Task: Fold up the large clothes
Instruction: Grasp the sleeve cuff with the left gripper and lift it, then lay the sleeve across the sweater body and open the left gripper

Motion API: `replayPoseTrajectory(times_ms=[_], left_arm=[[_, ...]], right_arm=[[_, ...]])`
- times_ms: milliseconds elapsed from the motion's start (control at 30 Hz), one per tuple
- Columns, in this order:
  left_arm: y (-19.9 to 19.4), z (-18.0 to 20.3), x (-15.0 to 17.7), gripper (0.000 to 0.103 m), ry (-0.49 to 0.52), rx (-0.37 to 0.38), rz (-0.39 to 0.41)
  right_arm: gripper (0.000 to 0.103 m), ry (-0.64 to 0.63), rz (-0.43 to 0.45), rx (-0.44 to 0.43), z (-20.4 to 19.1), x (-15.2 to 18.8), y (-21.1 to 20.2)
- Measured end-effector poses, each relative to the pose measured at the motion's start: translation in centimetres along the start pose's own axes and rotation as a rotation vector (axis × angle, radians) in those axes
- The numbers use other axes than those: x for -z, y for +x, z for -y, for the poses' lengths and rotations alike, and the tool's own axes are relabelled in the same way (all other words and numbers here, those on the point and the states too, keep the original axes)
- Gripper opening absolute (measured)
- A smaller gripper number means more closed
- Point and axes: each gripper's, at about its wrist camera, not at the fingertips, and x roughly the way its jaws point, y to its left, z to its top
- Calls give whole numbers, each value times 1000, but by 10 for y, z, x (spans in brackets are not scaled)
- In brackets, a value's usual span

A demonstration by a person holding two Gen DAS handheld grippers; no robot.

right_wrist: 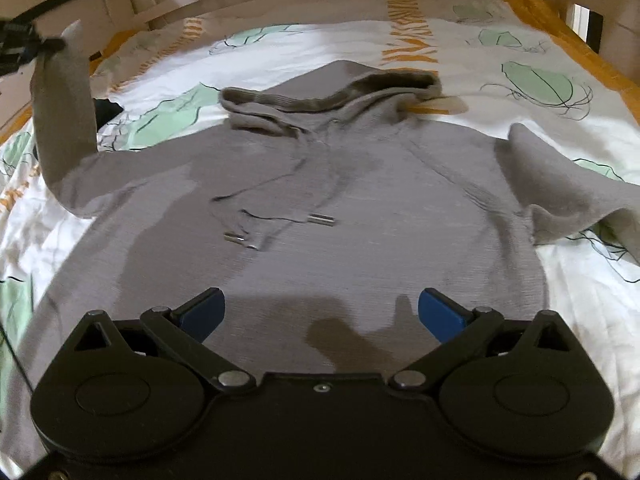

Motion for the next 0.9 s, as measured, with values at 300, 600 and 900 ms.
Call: replayPoseTrajectory(times_ms=[300,600,900], left_arm=[[69,91,62,10,15,119,-141],[115,117,130,35,11,177,-295],[87,95,157,77,17,326,-306]], right_arm=[[102,81,55,-3,26,-14,-13],[102,117,34,4,37,-20,-10],[102,135,10,9,42,-14,-2]])
